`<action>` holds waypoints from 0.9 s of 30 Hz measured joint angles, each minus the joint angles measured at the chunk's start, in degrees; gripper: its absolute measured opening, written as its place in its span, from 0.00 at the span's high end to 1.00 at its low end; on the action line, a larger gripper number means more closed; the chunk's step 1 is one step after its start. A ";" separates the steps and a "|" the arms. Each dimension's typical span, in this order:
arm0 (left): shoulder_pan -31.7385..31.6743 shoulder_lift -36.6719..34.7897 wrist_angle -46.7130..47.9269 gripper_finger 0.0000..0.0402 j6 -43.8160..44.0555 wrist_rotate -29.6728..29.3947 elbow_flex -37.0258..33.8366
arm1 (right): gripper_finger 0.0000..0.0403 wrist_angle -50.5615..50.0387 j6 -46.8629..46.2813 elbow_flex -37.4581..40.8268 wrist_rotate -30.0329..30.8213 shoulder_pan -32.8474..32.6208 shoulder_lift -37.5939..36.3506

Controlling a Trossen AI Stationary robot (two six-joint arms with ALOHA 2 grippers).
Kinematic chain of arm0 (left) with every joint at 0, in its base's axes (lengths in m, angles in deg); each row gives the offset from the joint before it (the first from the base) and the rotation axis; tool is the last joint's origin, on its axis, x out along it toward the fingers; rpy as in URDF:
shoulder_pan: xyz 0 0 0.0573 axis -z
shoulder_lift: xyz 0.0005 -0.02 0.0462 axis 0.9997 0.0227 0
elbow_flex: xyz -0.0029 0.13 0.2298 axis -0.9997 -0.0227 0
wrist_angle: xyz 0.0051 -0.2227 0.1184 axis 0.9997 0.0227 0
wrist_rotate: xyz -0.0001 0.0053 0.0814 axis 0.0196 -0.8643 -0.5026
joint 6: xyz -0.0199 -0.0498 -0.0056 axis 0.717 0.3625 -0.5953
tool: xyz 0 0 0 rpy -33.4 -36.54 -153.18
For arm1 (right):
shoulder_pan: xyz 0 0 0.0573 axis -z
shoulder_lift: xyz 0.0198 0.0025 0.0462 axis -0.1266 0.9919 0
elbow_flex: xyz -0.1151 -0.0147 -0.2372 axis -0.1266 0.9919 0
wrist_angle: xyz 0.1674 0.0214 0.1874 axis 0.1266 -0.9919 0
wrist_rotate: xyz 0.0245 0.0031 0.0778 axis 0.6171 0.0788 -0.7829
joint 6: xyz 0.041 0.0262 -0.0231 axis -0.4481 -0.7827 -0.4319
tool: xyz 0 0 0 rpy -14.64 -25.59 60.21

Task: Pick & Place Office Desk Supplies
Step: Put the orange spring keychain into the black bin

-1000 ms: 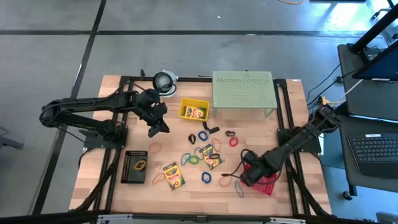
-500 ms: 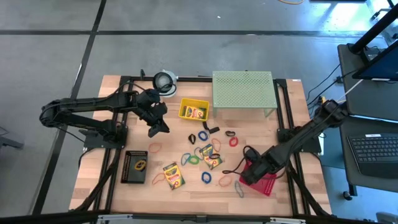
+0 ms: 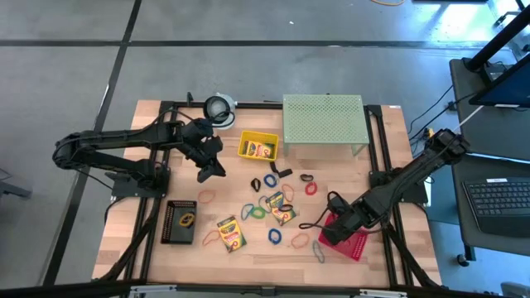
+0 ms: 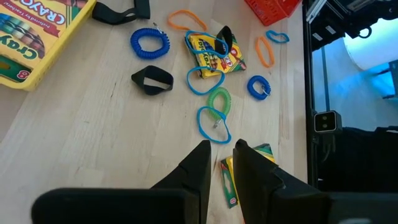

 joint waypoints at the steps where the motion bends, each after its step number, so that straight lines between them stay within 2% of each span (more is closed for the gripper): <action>1: -0.01 -0.01 -0.01 0.85 0.00 0.00 0.00 | 0.48 -0.05 0.07 -0.28 -0.12 -0.07 -0.75; 7: -0.01 0.01 -0.02 0.85 0.00 0.02 0.00 | 0.54 -1.53 6.38 -5.52 2.10 -0.12 -3.91; 11: 0.00 0.00 -0.30 0.85 -0.51 -0.04 0.00 | 0.59 -1.55 18.50 -8.71 3.09 1.90 -3.28; 15: -0.01 0.01 -2.97 0.85 -0.62 -0.04 0.00 | 0.65 -2.26 32.53 -9.08 4.91 6.64 -1.22; 22: 0.00 0.06 -3.62 0.85 1.13 0.29 0.00 | 0.73 -2.12 51.40 -9.08 12.78 16.44 1.30; 27: 0.10 0.06 -3.54 0.85 1.78 0.31 0.00 | 0.75 -2.16 60.74 -9.08 9.43 23.35 3.91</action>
